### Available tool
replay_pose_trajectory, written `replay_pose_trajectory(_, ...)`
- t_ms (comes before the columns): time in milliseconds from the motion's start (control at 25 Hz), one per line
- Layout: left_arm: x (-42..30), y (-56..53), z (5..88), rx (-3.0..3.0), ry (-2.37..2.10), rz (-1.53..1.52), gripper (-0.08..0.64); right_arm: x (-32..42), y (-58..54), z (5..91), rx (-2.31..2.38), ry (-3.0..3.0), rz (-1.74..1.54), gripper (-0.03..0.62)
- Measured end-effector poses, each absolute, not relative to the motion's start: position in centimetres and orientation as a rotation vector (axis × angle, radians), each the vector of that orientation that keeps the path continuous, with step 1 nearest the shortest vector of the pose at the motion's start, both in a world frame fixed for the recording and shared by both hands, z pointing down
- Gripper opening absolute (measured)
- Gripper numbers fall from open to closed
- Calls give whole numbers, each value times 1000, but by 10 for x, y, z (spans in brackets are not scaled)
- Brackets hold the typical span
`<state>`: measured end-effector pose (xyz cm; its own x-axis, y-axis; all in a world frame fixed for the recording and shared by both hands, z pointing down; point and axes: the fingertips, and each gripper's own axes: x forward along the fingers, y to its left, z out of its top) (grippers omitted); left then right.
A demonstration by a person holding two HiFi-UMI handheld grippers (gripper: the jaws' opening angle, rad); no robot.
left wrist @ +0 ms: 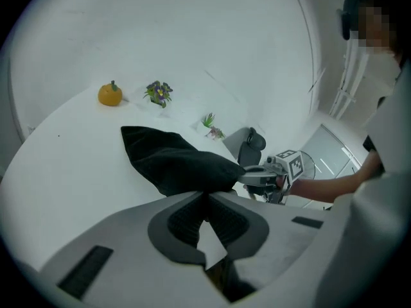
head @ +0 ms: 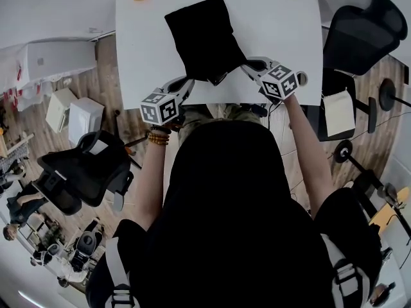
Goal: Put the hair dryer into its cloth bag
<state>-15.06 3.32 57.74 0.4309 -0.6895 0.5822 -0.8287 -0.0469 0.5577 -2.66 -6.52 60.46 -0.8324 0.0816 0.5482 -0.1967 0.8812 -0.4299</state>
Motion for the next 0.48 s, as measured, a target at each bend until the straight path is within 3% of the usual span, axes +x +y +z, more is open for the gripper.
replay_pose_trajectory(480,-177,8,526,1804,-1382,-10,34,-35,-81,550,119,-2596,883,38)
